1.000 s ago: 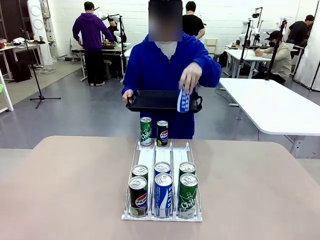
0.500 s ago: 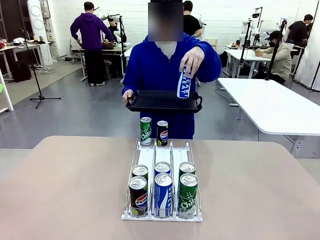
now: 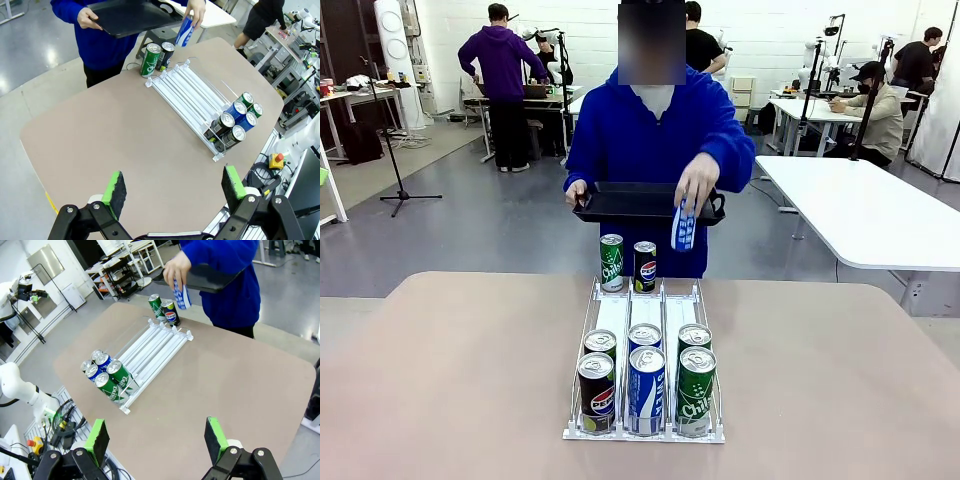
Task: Retrieve and hand over the desired beverage to the person.
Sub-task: Pick up a can of the same type that the person held from the Automatic Can Dispenser.
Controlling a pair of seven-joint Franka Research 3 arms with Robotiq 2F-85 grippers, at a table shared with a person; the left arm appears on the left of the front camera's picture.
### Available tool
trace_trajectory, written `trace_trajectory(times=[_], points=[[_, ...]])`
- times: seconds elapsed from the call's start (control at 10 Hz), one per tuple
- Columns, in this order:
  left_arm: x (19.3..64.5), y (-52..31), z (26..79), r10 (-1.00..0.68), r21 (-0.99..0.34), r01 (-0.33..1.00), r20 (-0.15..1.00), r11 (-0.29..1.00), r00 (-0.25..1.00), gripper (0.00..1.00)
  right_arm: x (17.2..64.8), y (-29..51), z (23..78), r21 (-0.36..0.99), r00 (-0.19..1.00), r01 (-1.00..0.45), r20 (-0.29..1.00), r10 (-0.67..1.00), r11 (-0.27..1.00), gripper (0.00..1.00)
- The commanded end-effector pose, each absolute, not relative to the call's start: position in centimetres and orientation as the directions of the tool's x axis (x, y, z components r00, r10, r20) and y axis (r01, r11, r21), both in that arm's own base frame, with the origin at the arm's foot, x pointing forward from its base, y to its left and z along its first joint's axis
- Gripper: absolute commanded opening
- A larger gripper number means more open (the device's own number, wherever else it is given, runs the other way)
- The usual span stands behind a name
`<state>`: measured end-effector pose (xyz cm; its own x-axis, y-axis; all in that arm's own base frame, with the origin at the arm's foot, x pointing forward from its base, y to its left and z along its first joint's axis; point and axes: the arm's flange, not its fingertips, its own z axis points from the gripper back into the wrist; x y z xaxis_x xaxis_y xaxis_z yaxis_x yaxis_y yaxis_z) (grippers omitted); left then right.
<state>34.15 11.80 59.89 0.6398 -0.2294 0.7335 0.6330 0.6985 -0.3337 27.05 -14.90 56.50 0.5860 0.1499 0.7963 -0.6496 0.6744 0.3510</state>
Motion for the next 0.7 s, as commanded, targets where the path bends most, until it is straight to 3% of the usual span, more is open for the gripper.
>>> trace_trajectory(times=[0.0,0.6], points=[[34.21,11.91,59.88,-0.23,-0.331,0.647,0.746,0.687,0.626,1.0,27.39,-15.08,56.8,0.352,0.568,-0.667,0.81,0.143,0.657,1.0],[34.21,11.91,59.88,-0.23,-0.331,0.647,0.746,0.687,0.626,1.0,27.39,-15.08,56.8,0.352,0.568,-0.667,0.81,0.143,0.657,1.0]])
